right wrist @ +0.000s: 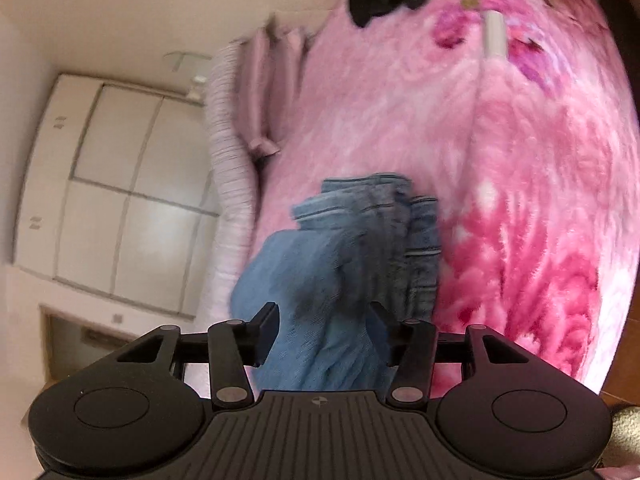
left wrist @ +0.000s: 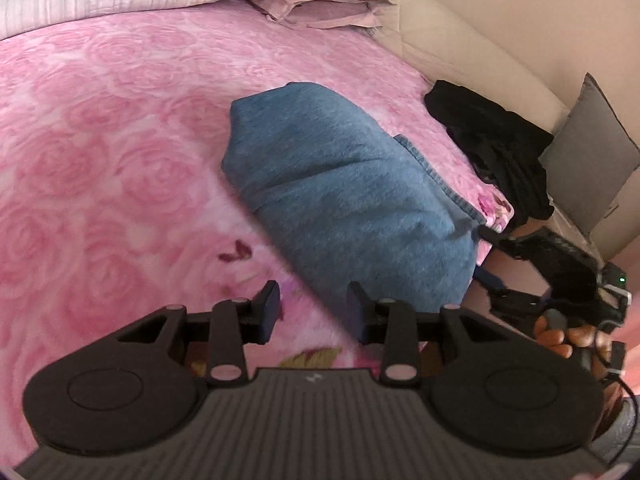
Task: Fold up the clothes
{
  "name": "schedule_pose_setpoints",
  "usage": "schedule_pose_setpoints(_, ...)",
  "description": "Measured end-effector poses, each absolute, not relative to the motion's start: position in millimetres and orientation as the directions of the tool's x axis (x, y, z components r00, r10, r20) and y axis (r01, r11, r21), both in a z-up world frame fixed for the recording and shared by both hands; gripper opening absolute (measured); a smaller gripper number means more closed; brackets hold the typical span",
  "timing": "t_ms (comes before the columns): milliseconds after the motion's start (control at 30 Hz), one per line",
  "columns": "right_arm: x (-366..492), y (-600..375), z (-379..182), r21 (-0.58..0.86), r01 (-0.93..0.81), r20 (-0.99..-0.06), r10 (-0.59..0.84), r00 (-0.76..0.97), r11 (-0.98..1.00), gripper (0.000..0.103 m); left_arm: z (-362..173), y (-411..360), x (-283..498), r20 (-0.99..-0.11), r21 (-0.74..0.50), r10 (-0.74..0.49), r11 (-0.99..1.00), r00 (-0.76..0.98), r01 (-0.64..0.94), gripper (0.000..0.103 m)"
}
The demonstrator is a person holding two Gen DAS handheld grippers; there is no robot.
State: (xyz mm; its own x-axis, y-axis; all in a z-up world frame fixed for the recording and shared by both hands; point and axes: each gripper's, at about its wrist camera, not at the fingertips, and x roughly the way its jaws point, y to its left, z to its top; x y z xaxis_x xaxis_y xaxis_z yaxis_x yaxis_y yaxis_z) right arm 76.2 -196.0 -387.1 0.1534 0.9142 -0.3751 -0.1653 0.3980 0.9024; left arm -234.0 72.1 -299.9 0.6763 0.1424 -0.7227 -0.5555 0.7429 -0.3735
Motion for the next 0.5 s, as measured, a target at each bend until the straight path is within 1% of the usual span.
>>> schedule_pose_setpoints(33,76,-193,-383,0.883,-0.206,-0.395,0.904,0.164,0.422,0.027,-301,75,-230,-0.723,-0.376,0.135,0.746,0.678,-0.55,0.032)
schedule_pose_setpoints(67,76,-189,-378,0.858,-0.252,-0.414,0.893,0.175,0.447,0.013,-301,78,-227,-0.723,-0.378,0.13,0.748,0.679,-0.546,0.032)
schedule_pose_setpoints(100,75,-186,-373,0.831,-0.296,-0.432,0.882,0.188,0.47,0.009,-302,81,-223,-0.722,-0.38,0.125,0.75,0.68,-0.541,0.032)
schedule_pose_setpoints(133,71,-185,-357,0.785,-0.39,-0.425,0.876,0.226,0.482,0.005,-302,84,-220,-0.72,-0.382,0.12,0.754,0.684,-0.534,0.032)
schedule_pose_setpoints(200,61,-186,-324,0.679,-0.546,-0.385,0.871,0.305,0.491,0.004,-301,90,-213,-0.712,-0.388,0.106,0.765,0.694,-0.514,0.032)
schedule_pose_setpoints(233,59,-187,-312,0.635,-0.584,-0.369,0.862,0.346,0.506,0.0,-301,92,-210,-0.708,-0.389,0.1,0.771,0.699,-0.505,0.032)
schedule_pose_setpoints(267,58,-188,-300,0.591,-0.614,-0.352,0.852,0.387,0.523,0.0,-301,94,-206,-0.705,-0.391,0.094,0.776,0.703,-0.495,0.032)
schedule_pose_setpoints(300,60,-189,-296,0.546,-0.603,-0.372,0.813,0.448,0.582,0.0,-301,96,-203,-0.702,-0.392,0.088,0.781,0.707,-0.486,0.032)
schedule_pose_setpoints(367,83,-188,-313,0.523,-0.504,-0.48,0.726,0.493,0.687,0.0,-303,101,-196,-0.7,-0.399,0.074,0.785,0.71,-0.474,0.032)
schedule_pose_setpoints(400,97,-190,-330,0.581,-0.419,-0.54,0.716,0.442,0.697,0.0,-305,103,-193,-0.701,-0.403,0.067,0.784,0.71,-0.472,0.032)
schedule_pose_setpoints(467,105,-203,-357,0.737,-0.263,-0.531,0.774,0.345,0.623,0.0,-308,106,-192,-0.702,-0.408,0.064,0.78,0.709,-0.474,0.032)
schedule_pose_setpoints(500,99,-209,-360,0.771,-0.24,-0.502,0.795,0.341,0.59,0.003,-310,108,-193,-0.701,-0.415,0.059,0.776,0.71,-0.474,0.032)
